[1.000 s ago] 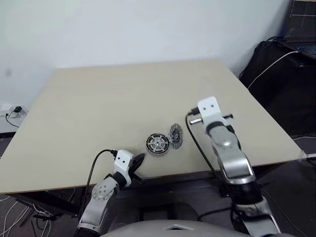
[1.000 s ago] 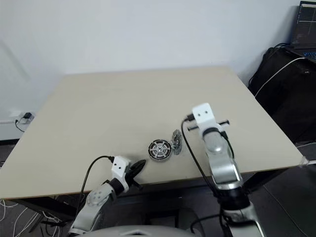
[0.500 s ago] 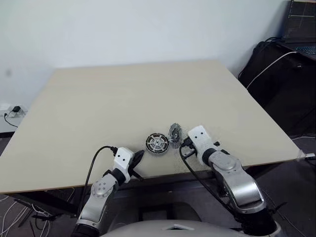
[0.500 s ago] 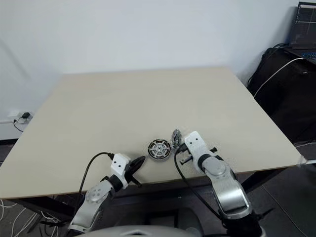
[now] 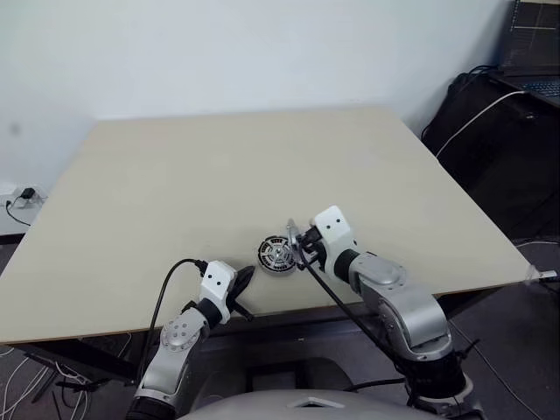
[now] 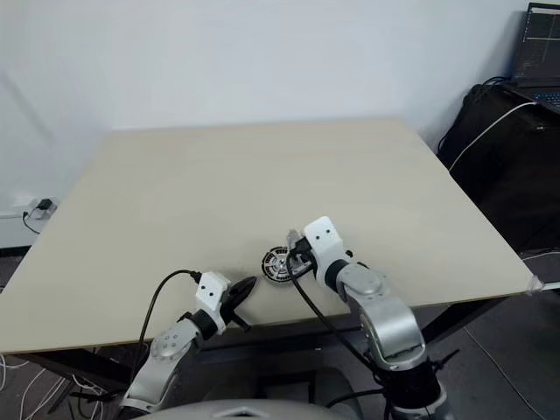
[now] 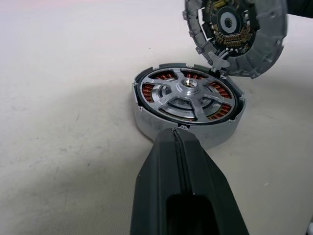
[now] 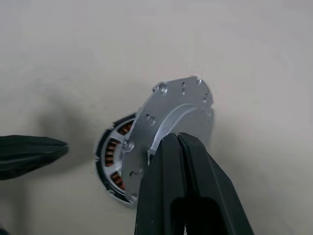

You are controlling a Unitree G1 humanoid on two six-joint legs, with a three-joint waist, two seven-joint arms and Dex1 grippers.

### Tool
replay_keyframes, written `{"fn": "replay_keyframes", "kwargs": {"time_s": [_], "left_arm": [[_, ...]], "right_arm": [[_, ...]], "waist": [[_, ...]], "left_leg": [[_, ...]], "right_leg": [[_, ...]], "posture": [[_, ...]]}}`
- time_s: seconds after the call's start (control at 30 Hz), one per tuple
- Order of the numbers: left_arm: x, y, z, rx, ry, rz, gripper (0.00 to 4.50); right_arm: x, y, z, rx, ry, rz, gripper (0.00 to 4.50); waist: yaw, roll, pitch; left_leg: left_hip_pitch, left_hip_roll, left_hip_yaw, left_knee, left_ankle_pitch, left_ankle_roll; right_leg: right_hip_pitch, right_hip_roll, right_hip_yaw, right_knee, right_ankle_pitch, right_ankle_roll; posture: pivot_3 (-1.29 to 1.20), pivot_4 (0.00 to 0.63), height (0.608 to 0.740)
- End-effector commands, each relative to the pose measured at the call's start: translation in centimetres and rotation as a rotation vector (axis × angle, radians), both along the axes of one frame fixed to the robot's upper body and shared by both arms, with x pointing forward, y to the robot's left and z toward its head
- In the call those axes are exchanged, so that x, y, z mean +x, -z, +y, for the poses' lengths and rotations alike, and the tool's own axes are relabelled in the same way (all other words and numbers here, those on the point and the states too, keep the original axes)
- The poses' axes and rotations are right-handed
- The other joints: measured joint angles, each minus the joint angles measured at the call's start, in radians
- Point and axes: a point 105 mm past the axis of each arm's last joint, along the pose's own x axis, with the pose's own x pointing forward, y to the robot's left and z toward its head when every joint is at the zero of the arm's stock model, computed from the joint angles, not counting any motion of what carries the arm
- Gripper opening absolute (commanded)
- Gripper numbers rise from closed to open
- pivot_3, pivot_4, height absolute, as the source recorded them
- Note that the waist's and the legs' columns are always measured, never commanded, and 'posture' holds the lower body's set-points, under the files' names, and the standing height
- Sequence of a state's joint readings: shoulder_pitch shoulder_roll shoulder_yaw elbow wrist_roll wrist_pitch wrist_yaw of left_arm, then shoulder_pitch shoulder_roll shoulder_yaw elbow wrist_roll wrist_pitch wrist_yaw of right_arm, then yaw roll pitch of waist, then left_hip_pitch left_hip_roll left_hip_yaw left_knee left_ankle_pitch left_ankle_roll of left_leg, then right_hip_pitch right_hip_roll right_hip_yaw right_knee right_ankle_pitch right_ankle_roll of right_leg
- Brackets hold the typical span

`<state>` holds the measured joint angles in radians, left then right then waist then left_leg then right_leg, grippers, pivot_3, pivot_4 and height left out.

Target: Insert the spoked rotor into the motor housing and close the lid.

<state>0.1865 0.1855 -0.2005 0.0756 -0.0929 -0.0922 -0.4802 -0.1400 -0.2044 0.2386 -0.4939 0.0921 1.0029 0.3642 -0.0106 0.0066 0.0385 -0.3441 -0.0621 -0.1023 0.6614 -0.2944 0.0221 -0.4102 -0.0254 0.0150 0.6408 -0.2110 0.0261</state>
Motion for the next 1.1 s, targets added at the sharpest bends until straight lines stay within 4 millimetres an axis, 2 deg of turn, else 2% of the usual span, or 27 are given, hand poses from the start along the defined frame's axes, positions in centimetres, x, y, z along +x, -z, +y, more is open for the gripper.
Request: {"fn": "replay_keyframes", "kwargs": {"time_s": [0.03, 0.33, 0.5, 0.63, 0.73, 0.8, 0.9, 1.1], "left_arm": [[0.4, -0.7, 0.3, 0.000, -0.013, -0.029, 0.00], [0.4, -0.9, 0.4, -0.003, -0.022, -0.031, 0.00], [0.3, -0.9, 0.5, -0.003, -0.031, -0.029, 0.00], [0.1, -0.8, 0.5, -0.003, -0.036, -0.023, 0.00], [0.1, -0.8, 0.5, -0.004, -0.038, -0.021, 0.00], [0.2, -0.8, 0.5, -0.005, -0.036, -0.021, 0.00], [0.3, -0.9, 0.4, -0.005, -0.033, -0.022, 0.00], [0.3, -1.0, 0.5, -0.005, -0.035, -0.022, 0.00]], "right_arm": [[0.4, 0.2, 1.2, 0.022, -0.039, 0.007, 0.06], [1.6, 4.0, 2.3, 0.000, -0.055, 0.115, 0.06], [1.0, 4.6, 2.7, 0.033, -0.088, 0.163, 0.06], [0.8, 3.4, 2.6, 0.080, -0.116, 0.107, 0.06], [1.1, 0.6, 2.4, 0.149, -0.156, -0.067, 0.06], [1.2, -0.2, 1.9, 0.120, -0.191, -0.164, 0.06], [1.4, -0.2, 1.0, 0.066, -0.249, -0.235, 0.67], [2.3, 1.0, 0.0, -0.020, -0.296, -0.282, 2.60]], "waist": [[0.000, 0.000, 0.000], [-0.001, 0.000, 0.000], [0.000, 0.000, -0.001], [0.000, 0.000, -0.001], [0.000, 0.000, 0.000], [-0.001, 0.001, 0.000], [-0.001, 0.000, -0.001], [0.000, 0.000, 0.000]], "left_leg": [[0.000, 0.000, 0.000, 0.000, 0.000, 0.000], [0.000, 0.000, 0.000, 0.000, 0.000, 0.000], [0.000, 0.000, 0.000, 0.000, 0.000, 0.000], [0.001, 0.000, 0.000, 0.000, 0.000, 0.000], [0.000, 0.000, 0.000, 0.000, 0.000, 0.000], [0.000, -0.001, 0.000, 0.000, 0.000, 0.000], [0.000, -0.001, 0.000, 0.000, 0.000, 0.000], [0.001, 0.000, 0.001, 0.000, 0.000, 0.000]], "right_leg": [[0.000, 0.000, 0.000, 0.000, 0.000, 0.000], [0.000, 0.000, 0.000, 0.000, 0.000, 0.000], [0.000, 0.000, 0.000, 0.000, 0.000, 0.000], [0.001, 0.000, 0.000, 0.000, 0.000, 0.000], [0.000, 0.000, 0.000, 0.000, 0.000, 0.000], [0.000, 0.000, 0.000, 0.000, 0.000, 0.000], [0.001, 0.000, 0.000, 0.000, 0.000, 0.000], [0.001, 0.000, 0.000, 0.001, 0.000, 0.000]], "posture": [[0.00, 0.000, 0.740], [0.00, 0.000, 0.740], [0.00, 0.000, 0.740], [0.00, 0.000, 0.740], [0.00, 0.000, 0.740], [0.00, 0.000, 0.740], [0.00, 0.000, 0.740], [0.00, 0.000, 0.740]]}}
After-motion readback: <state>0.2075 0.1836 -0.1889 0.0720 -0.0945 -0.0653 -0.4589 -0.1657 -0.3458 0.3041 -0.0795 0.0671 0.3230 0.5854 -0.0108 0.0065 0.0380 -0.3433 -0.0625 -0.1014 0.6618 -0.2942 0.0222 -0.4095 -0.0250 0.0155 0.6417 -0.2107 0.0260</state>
